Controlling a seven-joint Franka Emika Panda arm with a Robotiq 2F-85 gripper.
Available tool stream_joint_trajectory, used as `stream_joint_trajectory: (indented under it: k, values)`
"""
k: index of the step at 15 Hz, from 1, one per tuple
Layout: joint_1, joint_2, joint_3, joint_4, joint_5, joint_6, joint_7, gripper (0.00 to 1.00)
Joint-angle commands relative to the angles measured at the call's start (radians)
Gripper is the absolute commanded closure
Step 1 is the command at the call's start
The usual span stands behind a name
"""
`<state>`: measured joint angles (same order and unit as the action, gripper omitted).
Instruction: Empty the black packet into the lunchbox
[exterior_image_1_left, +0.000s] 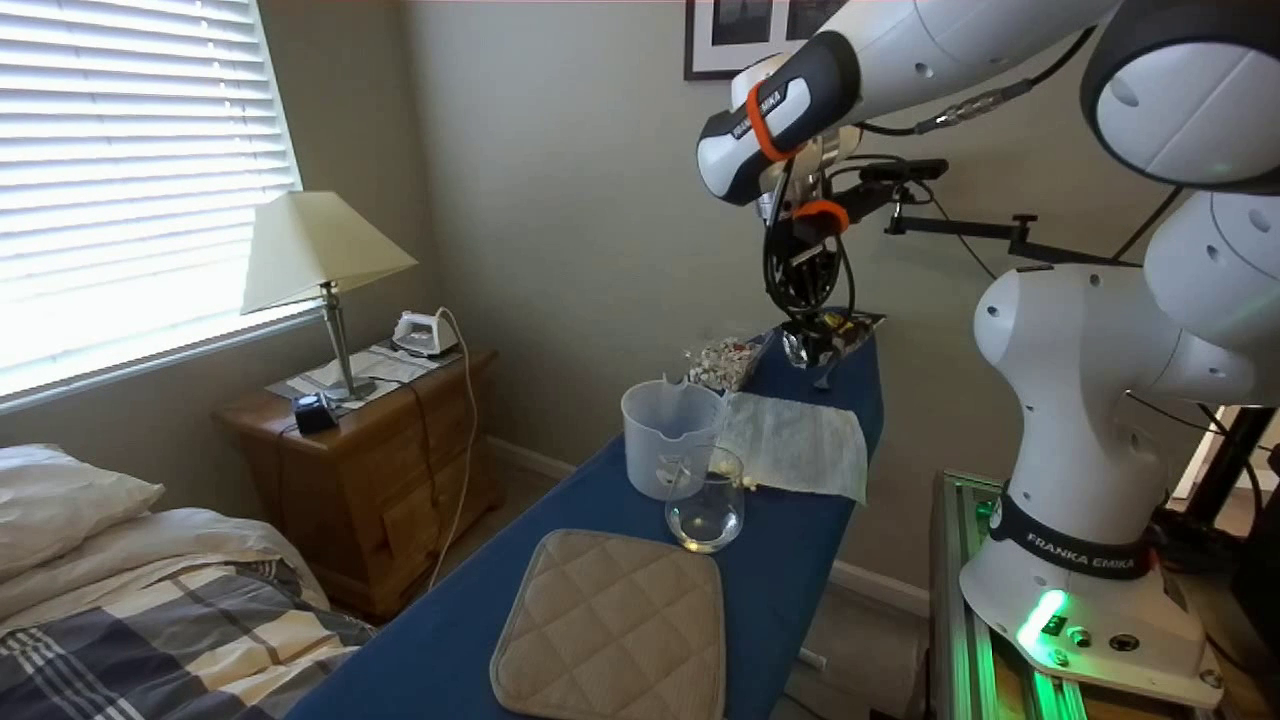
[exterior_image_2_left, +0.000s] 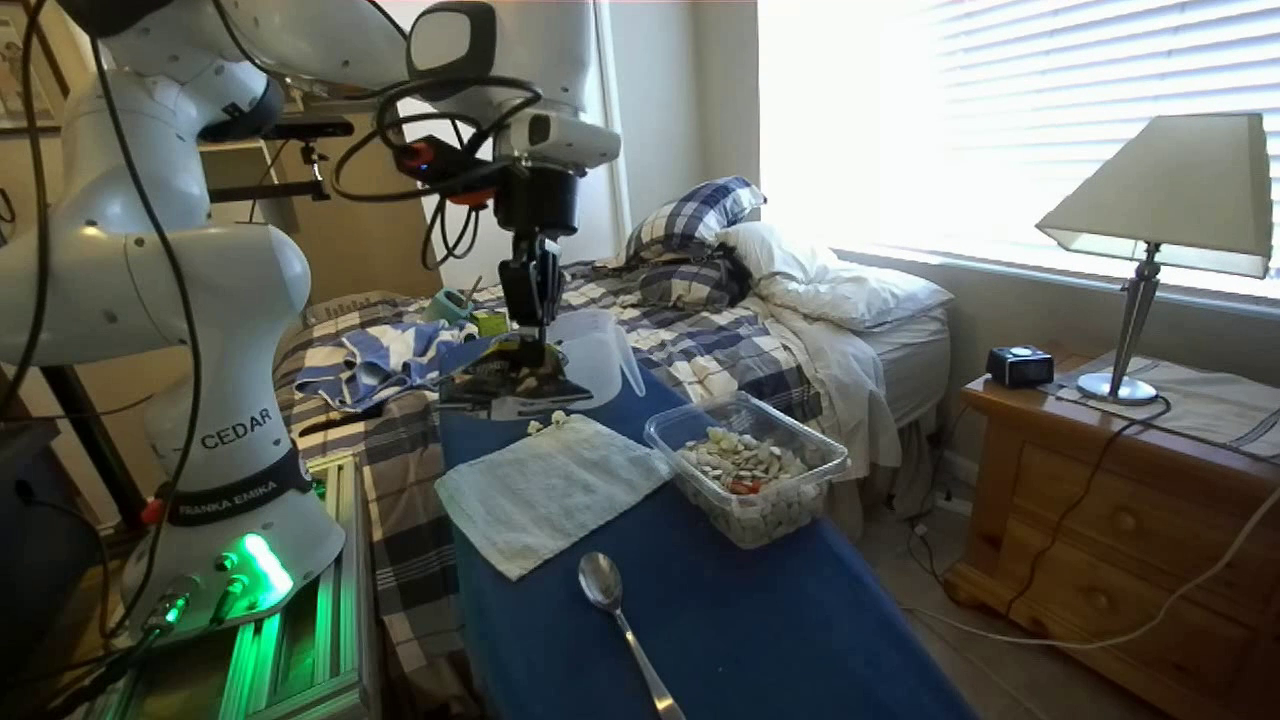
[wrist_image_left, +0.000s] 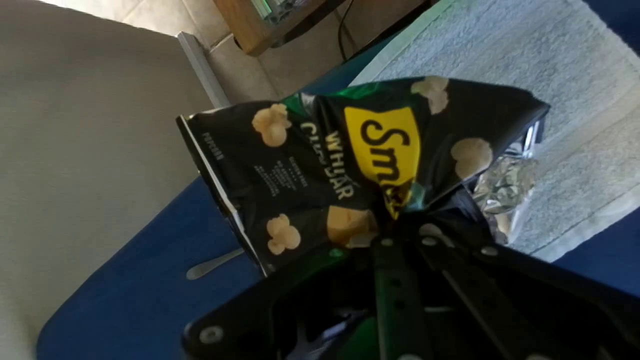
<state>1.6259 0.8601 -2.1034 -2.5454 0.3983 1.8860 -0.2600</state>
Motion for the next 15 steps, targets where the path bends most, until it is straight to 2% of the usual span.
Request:
stream_joint_trajectory:
  k: [1, 5, 6, 8, 15]
  values:
    - [0.032, -0.07, -0.032, -0.041, 0.048, 0.055, -0.055, 1.0]
    - [0.042, -0.114, -0.023, -0.056, 0.115, 0.118, -0.091, 1.0]
    - [0.046, -0.123, -0.019, -0.056, 0.133, 0.136, -0.091, 0.74]
    - [0.059, -0.138, -0.018, -0.053, 0.156, 0.156, -0.1, 0.67]
    - [0.101, -0.142, -0.02, -0.039, 0.164, 0.16, -0.09, 0.18]
